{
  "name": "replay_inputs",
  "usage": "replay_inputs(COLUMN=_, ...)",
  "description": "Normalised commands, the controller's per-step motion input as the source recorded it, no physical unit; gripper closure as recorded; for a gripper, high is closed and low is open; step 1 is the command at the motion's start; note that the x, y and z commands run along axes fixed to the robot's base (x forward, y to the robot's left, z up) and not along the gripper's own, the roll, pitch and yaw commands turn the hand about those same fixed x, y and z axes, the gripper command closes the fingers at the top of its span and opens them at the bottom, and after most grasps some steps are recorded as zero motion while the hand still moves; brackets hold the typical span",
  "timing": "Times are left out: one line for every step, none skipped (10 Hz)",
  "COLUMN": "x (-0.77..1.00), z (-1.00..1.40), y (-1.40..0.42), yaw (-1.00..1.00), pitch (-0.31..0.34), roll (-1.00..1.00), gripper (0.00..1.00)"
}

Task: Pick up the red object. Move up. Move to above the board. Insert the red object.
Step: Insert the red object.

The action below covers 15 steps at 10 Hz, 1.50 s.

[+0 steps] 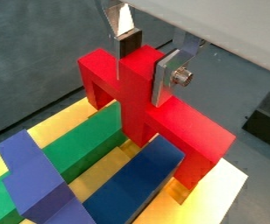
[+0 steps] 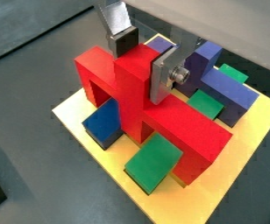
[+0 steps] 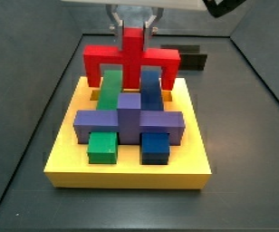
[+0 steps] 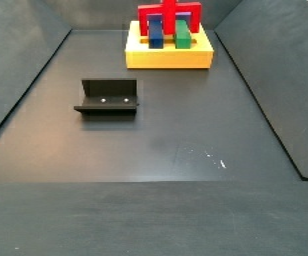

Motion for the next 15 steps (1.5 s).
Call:
replay_inputs(x=-0.04, z=-0.23, y=-0.02, yaw=0.0, pitch=-0.049, roll=0.01, gripper=1.0)
replay_inputs(x=0.0, z=-0.2, y=-0.04, yaw=0.0, pitch=-0.079, roll=0.0, gripper=1.0)
replay_inputs(x=0.0, z=-0.25, y=-0.03, yaw=0.0, pitch=-0.139, roll=-0.02, gripper=1.0)
replay_inputs(x=0.0, z=-0.12, y=-0.04, yaw=0.0, pitch=-0.093, roll=-0.04, gripper=1.0)
replay_inputs(x=0.0, z=0.0, y=-0.04, yaw=0.0, pitch=-0.084, roll=-0.05, gripper=1.0)
replay_inputs(x=0.0, z=-0.08, y=0.0, yaw=0.0, pitch=-0.154, roll=-0.11, gripper=1.0)
replay_inputs(x=-0.04, z=-0.08, y=0.0, yaw=0.0, pitch=-0.169, roll=-0.11, gripper=1.0)
replay_inputs(x=-0.01, z=-0.12, y=0.0, yaw=0.0, pitch=-0.167, roll=-0.1, gripper=1.0)
replay_inputs(x=0.0, z=-0.2, y=0.0, yaw=0.0, pitch=-0.209, roll=-0.13, gripper=1.0)
replay_inputs(x=0.0, z=-0.19, y=0.0, yaw=0.0, pitch=-0.204, roll=-0.14, gripper=1.0)
replay_inputs(x=0.0, z=-0.17, y=0.0, yaw=0.0, pitch=-0.163, roll=-0.09, gripper=1.0)
replay_inputs(x=0.04, z=-0.2, y=0.0, yaw=0.0, pitch=-0.056, roll=0.0, gripper=1.0)
replay_inputs(x=0.04, z=-0.2, y=0.0, yaw=0.0, pitch=0.0, roll=0.08, gripper=1.0)
replay_inputs(x=0.03, z=-0.31, y=0.0, yaw=0.0, pitch=0.0, roll=0.07, gripper=1.0)
replay_inputs(x=0.17, z=-0.3, y=0.08, yaw=0.0, pitch=0.0, roll=0.05, gripper=1.0)
